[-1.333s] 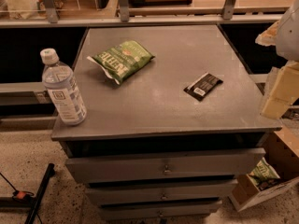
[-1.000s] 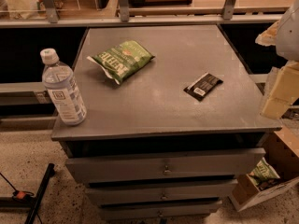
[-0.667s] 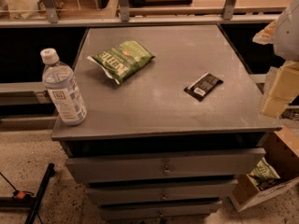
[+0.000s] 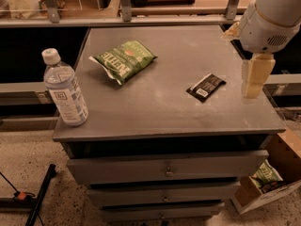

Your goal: Move rxbar chocolate near blue plastic bottle

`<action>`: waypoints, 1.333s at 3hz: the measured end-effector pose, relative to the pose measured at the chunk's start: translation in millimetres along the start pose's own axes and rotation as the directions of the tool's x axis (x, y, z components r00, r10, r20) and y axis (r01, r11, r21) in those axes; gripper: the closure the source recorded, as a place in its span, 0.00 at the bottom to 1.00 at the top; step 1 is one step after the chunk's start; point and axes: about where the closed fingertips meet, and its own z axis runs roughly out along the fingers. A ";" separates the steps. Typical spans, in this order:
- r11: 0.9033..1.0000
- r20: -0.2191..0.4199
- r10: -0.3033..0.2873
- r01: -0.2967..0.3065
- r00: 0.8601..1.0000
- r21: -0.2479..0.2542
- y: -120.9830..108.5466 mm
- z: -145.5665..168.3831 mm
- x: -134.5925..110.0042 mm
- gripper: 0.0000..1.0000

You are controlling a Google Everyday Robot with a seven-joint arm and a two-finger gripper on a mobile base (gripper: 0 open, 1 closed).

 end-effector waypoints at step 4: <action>0.925 0.016 -0.359 0.358 0.933 -0.128 -73.6 128.1 25.9 0.12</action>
Offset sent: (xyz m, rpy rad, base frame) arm 0.1243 -0.0155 -0.1072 -0.1478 0.1223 0.3357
